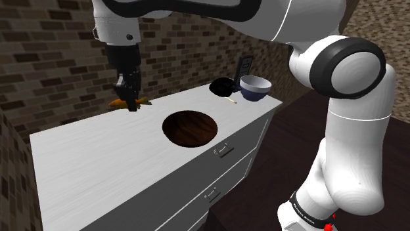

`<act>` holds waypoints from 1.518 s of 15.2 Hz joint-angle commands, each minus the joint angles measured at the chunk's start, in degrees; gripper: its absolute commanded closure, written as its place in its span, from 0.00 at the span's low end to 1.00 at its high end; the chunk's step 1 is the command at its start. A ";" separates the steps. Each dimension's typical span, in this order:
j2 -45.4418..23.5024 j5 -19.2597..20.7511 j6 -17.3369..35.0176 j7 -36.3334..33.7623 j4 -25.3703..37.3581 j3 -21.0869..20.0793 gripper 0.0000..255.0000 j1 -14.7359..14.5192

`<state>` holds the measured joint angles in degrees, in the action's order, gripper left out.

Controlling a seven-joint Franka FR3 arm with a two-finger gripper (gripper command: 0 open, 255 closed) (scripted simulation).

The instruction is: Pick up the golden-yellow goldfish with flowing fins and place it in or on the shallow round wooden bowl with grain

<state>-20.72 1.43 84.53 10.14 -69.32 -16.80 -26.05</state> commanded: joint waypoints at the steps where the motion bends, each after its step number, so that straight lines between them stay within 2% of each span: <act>1: -0.90 0.24 -1.93 -0.23 2.80 -0.04 1.00 -0.35; 6: 13.33 -3.48 3.65 4.28 -16.78 0.83 1.00 4.26; 14: 31.53 -7.05 6.56 12.46 -37.90 4.63 1.00 8.00; 23: 32.48 -7.28 12.74 13.17 -45.06 4.69 1.00 7.95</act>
<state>11.75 -5.79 96.47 23.40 -113.61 -12.00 -18.03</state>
